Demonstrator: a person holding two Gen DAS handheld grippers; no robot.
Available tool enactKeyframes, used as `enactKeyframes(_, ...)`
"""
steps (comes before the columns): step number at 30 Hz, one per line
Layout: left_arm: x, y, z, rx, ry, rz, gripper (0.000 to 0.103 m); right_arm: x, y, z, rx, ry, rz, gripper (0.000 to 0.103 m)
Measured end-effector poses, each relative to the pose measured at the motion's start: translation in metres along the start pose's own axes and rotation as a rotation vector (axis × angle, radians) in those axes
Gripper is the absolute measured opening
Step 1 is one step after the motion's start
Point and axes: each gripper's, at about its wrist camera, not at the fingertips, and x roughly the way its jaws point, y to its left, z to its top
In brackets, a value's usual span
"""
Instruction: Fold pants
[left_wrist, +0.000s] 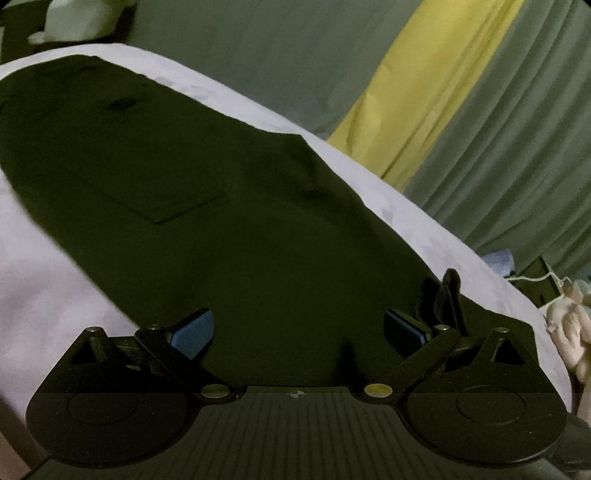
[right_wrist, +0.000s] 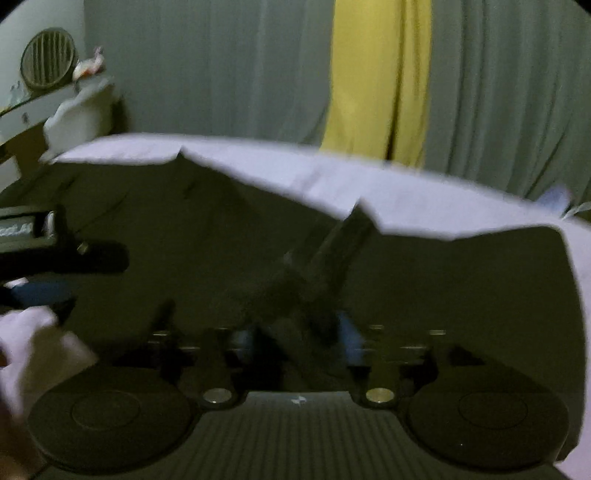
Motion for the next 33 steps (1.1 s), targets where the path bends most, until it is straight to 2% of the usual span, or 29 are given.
enactKeyframes(2, 0.002, -0.003, 0.000, 0.016, 0.007, -0.019, 0.102, -0.026, -0.023, -0.001, 0.110, -0.042, 0.100, 0.061)
enactKeyframes(3, 0.003, -0.004, 0.000, 0.027, 0.015, -0.031, 0.102, -0.037, -0.037, -0.002, 0.170, -0.076, 0.127, 0.071)
enactKeyframes(4, 0.005, -0.007, -0.001, 0.038, 0.024, -0.043, 0.102, -0.046, -0.051, 0.000, 0.224, -0.114, 0.128, 0.078)
enactKeyframes(6, 0.007, -0.016, 0.000, 0.061, 0.039, -0.074, 0.102, -0.056, -0.082, -0.003, 0.349, -0.169, 0.057, 0.079)
enactKeyframes(7, 0.008, -0.021, 0.000, 0.076, 0.044, -0.094, 0.102, -0.056, -0.097, -0.006, 0.402, -0.164, 0.015, 0.078)
enactKeyframes(8, 0.009, -0.026, 0.001, 0.098, 0.051, -0.112, 0.102, -0.052, -0.114, -0.011, 0.463, -0.137, -0.039, 0.072)
enactKeyframes(10, 0.013, -0.040, 0.003, 0.156, 0.064, -0.138, 0.102, -0.037, -0.137, -0.025, 0.542, -0.053, -0.111, 0.022)
enactKeyframes(11, 0.017, -0.047, 0.004, 0.181, 0.074, -0.144, 0.102, -0.033, -0.145, -0.031, 0.611, -0.045, -0.109, 0.018)
enactKeyframes(13, 0.028, -0.059, 0.008, 0.209, 0.122, -0.169, 0.102, -0.030, -0.155, -0.033, 0.715, -0.083, -0.067, 0.018)
enactKeyframes(17, 0.059, -0.072, 0.020, 0.145, 0.230, -0.227, 0.102, -0.031, -0.149, -0.034, 0.714, -0.112, -0.067, 0.019)
enactKeyframes(21, 0.095, -0.083, 0.021, 0.103, 0.380, -0.276, 0.101, -0.034, -0.158, -0.036, 0.721, -0.121, -0.042, 0.022)
enactKeyframes(27, 0.127, -0.098, 0.024, 0.067, 0.488, -0.338, 0.100, -0.034, -0.169, -0.039, 0.760, -0.128, -0.016, 0.023)
enactKeyframes(28, 0.128, -0.101, 0.024, 0.067, 0.497, -0.352, 0.091, -0.033, -0.169, -0.038, 0.761, -0.129, -0.014, 0.024)
enactKeyframes(29, 0.129, -0.106, 0.023, 0.078, 0.501, -0.354, 0.085, -0.032, -0.169, -0.038, 0.759, -0.131, -0.011, 0.025)
enactKeyframes(30, 0.128, -0.110, 0.023, 0.100, 0.496, -0.341, 0.074, -0.033, -0.168, -0.038, 0.757, -0.132, -0.010, 0.026)
enactKeyframes(31, 0.129, -0.114, 0.021, 0.139, 0.497, -0.331, 0.057, -0.033, -0.167, -0.038, 0.755, -0.134, -0.011, 0.027)
enactKeyframes(33, 0.128, -0.122, 0.017, 0.230, 0.492, -0.281, 0.041, -0.033, -0.166, -0.039, 0.754, -0.140, -0.011, 0.028)
